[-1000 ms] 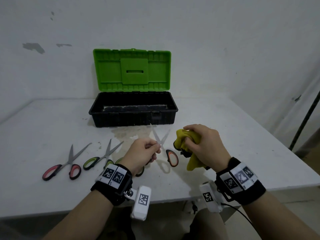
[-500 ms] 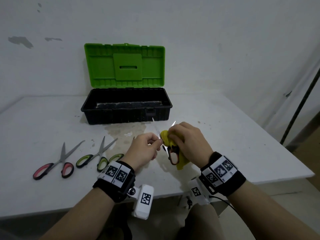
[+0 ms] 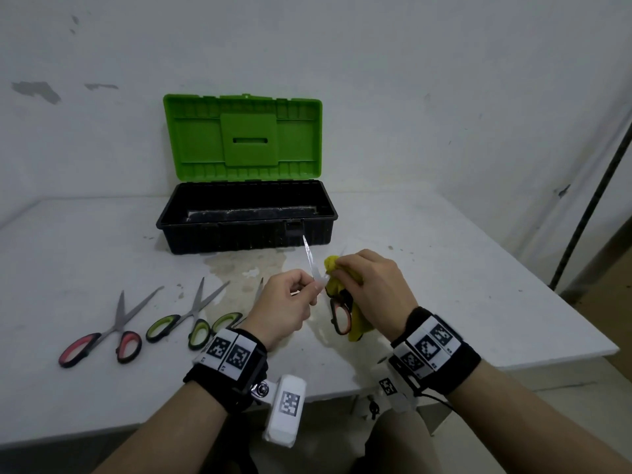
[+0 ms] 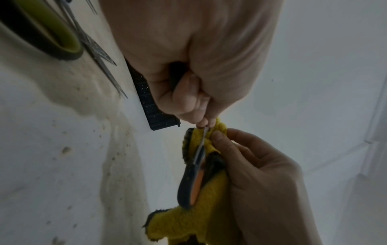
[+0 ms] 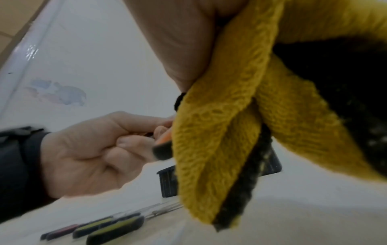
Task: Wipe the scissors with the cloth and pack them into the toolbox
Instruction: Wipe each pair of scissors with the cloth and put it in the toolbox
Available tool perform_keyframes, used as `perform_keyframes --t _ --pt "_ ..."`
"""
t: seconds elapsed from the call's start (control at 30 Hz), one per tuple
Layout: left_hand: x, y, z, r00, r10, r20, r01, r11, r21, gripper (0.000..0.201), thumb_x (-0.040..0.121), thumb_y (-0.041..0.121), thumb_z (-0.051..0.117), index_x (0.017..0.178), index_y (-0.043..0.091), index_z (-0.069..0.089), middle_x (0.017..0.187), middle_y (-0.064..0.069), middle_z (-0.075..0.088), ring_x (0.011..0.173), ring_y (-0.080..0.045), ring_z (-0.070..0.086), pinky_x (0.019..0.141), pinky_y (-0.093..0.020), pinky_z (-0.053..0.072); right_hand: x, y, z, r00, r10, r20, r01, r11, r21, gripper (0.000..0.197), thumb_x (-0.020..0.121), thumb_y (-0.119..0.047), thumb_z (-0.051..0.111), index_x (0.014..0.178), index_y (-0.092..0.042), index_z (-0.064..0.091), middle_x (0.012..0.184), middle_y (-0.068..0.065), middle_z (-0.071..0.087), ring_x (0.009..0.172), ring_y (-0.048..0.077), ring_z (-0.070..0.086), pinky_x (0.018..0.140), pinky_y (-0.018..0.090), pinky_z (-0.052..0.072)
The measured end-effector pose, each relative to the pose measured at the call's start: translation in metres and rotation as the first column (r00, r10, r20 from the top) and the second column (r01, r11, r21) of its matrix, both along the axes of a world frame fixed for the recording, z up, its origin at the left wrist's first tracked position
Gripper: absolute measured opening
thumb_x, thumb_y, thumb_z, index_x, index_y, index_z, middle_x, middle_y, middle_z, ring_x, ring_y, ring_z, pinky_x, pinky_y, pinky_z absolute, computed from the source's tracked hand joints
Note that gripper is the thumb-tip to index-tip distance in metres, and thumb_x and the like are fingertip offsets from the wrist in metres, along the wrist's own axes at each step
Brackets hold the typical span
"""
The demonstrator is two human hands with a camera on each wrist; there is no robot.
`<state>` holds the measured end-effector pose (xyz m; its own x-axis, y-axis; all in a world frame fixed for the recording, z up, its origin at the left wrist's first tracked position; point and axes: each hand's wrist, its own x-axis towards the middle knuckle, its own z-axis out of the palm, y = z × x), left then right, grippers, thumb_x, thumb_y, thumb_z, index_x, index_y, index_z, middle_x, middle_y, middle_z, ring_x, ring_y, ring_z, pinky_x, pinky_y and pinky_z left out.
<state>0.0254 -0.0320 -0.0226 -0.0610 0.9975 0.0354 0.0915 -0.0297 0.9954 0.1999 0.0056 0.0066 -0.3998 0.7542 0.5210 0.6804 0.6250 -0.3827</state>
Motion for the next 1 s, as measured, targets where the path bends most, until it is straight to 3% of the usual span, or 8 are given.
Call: perform_keyframes --t 0.1,0.2,0.37,0.5,0.63,0.73,0.87,1.0 --pt "-0.001 -0.001 -0.002 1.0 -0.003 -0.016 0.003 1.0 -0.018 0.024 0.098 0.018 0.062 0.077 0.007 0.059 0.067 -0.007 0.054 0.042 -0.011 0.036 0.039 -0.021 0.027 0.009 0.018 0.014 0.994 -0.111 -0.025 0.109 0.992 -0.064 0.022 0.096 -0.039 0.054 0.098 -0.024 0.069 0.091 -0.003 0.062 0.081 0.016 0.057 0.077 0.03 0.049" --pt "-0.002 -0.003 -0.002 1.0 0.014 -0.003 -0.014 1.0 -0.028 0.025 0.098 0.016 0.061 0.074 0.008 0.058 0.06 -0.001 0.053 0.039 -0.008 0.035 0.038 -0.019 0.026 0.02 0.028 0.025 0.98 -0.185 -0.067 0.18 0.981 -0.076 0.015 0.092 -0.035 0.06 0.096 -0.024 0.067 0.092 -0.002 0.066 0.087 0.019 0.059 0.079 0.029 0.047" --pt "-0.005 -0.001 0.003 1.0 0.019 0.007 -0.019 1.0 -0.01 0.025 0.098 0.016 0.061 0.074 0.01 0.059 0.056 0.006 0.054 0.04 -0.008 0.036 0.038 -0.02 0.027 0.014 -0.002 0.027 1.0 -0.025 -0.009 0.025 0.999 -0.028 0.019 0.09 -0.033 0.064 0.106 -0.024 0.069 0.097 -0.006 0.069 0.084 0.011 0.061 0.082 0.026 0.05" --pt "0.0 -0.002 0.005 0.999 -0.002 -0.038 0.002 1.0 0.001 0.026 0.099 0.013 0.058 0.074 0.011 0.058 0.053 0.009 0.053 0.04 -0.008 0.035 0.04 -0.021 0.027 0.004 -0.016 0.013 0.988 0.13 0.088 -0.129 0.992 -0.007 0.02 0.092 -0.036 0.06 0.104 -0.025 0.072 0.089 -0.004 0.063 0.073 0.013 0.06 0.065 0.032 0.054" --pt "0.0 -0.006 0.004 0.999 -0.023 -0.035 0.022 1.0 -0.006 0.021 0.098 0.014 0.06 0.078 0.008 0.06 0.059 0.003 0.053 0.042 -0.01 0.035 0.04 -0.021 0.026 0.003 -0.014 0.006 0.989 0.084 0.122 -0.087 0.996 0.025 0.019 0.093 -0.035 0.059 0.102 -0.024 0.071 0.091 -0.003 0.063 0.075 0.016 0.06 0.063 0.036 0.054" --pt "-0.002 -0.008 0.003 0.999 -0.022 -0.039 0.021 1.0 -0.014 0.021 0.098 0.017 0.062 0.078 0.008 0.06 0.06 0.003 0.054 0.042 -0.01 0.035 0.039 -0.021 0.028 0.007 -0.002 0.008 0.999 -0.003 0.049 0.003 1.0 -0.003 0.02 0.094 -0.034 0.058 0.102 -0.024 0.072 0.093 -0.004 0.063 0.079 0.016 0.06 0.071 0.032 0.052" --pt "-0.002 -0.009 0.002 0.992 -0.012 -0.126 0.009 1.0 -0.02 0.023 0.098 0.02 0.062 0.077 0.01 0.061 0.054 0.01 0.054 0.042 -0.007 0.039 0.041 -0.02 0.033 0.023 0.019 0.02 0.99 -0.138 -0.041 0.135 0.989 -0.061 0.02 0.094 -0.037 0.058 0.097 -0.025 0.073 0.089 -0.004 0.063 0.082 0.018 0.06 0.076 0.036 0.052" --pt "-0.004 -0.004 0.003 0.995 0.023 -0.095 -0.025 0.999 -0.02 0.026 0.098 0.019 0.061 0.073 0.013 0.06 0.051 0.01 0.054 0.041 -0.007 0.037 0.04 -0.02 0.031 0.021 0.005 0.025 0.996 -0.075 -0.047 0.074 0.997 -0.015 0.017 0.092 -0.033 0.061 0.098 -0.023 0.073 0.09 -0.004 0.065 0.079 0.015 0.06 0.074 0.034 0.052"
